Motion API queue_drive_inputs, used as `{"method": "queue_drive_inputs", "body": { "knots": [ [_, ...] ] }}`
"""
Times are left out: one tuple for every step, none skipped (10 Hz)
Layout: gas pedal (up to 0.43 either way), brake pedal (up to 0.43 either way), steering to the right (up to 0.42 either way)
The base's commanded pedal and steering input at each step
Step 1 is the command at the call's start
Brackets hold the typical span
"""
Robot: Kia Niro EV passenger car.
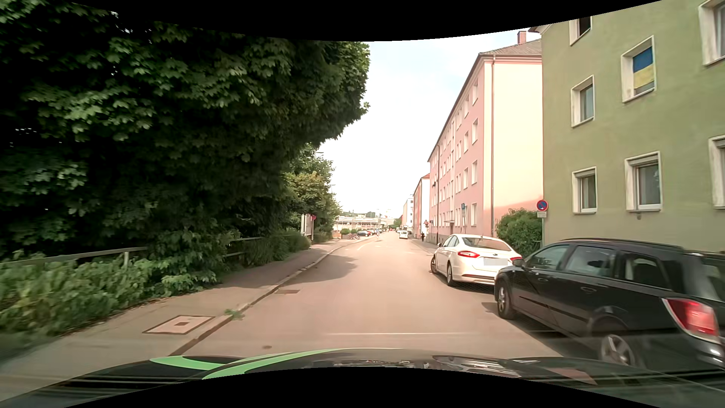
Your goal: Follow the waypoints while adhering to traffic rules and regulations
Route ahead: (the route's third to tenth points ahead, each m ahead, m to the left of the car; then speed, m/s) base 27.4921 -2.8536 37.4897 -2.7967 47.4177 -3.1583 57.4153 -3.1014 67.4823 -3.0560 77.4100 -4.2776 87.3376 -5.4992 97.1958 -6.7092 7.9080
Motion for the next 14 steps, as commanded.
{"method": "queue_drive_inputs", "body": {
  "knots": [
    [0.047, 0.000, 0.020],
    [0.047, 0.000, 0.021],
    [0.047, 0.000, 0.022],
    [0.047, 0.000, 0.021],
    [0.047, 0.000, 0.022],
    [0.047, 0.000, 0.021],
    [0.047, 0.000, 0.021],
    [0.047, 0.000, 0.021],
    [0.047, 0.000, 0.021],
    [0.047, 0.000, 0.021],
    [0.047, 0.000, 0.021],
    [0.059, 0.000, 0.021],
    [0.059, 0.000, 0.021],
    [0.059, 0.000, 0.021]
  ]
}}
